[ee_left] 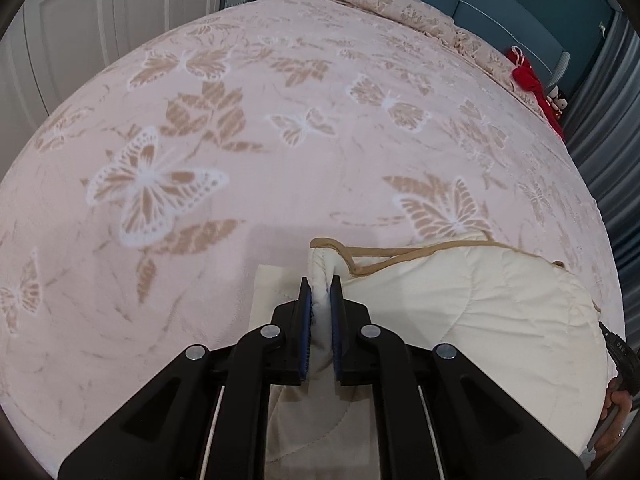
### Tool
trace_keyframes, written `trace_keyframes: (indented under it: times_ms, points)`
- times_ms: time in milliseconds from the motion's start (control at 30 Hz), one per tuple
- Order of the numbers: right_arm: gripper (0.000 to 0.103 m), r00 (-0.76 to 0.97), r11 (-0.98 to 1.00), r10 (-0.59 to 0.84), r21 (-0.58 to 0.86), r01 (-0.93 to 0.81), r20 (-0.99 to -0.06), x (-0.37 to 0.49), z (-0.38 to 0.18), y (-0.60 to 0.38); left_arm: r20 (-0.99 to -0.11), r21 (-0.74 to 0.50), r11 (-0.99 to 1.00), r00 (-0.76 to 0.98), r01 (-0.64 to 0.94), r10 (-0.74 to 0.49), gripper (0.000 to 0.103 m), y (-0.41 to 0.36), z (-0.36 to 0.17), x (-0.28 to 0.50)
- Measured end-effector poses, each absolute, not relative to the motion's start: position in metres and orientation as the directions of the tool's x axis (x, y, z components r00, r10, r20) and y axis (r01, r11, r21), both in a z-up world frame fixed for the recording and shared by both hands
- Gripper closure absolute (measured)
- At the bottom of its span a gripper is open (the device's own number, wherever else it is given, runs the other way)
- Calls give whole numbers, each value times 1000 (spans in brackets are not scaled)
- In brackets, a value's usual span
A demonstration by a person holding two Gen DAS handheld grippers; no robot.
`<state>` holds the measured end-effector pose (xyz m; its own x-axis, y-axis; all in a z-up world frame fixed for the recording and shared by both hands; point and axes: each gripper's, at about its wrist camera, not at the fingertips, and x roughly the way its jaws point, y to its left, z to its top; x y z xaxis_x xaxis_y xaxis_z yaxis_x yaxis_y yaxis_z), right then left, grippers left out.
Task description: Fold large clothes
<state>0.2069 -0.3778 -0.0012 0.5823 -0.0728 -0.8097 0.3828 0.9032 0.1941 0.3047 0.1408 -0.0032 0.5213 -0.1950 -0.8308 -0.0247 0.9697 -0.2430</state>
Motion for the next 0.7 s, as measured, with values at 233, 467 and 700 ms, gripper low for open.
trace_keyframes:
  times_ms: [233, 467, 700]
  points:
    - [99, 574, 908, -92, 168, 385, -814, 209, -16, -373, -821, -202, 979, 548, -11, -163, 93, 132, -21, 302]
    - [82, 583, 898, -101, 178, 403, -806, 209, -20, -376, -804, -176, 984, 580, -18, -133, 87, 129, -26, 301]
    - [87, 624, 860, -153, 208, 467, -767, 187, 49, -380, -822, -74, 994, 570, -82, -15, 75, 126, 24, 293]
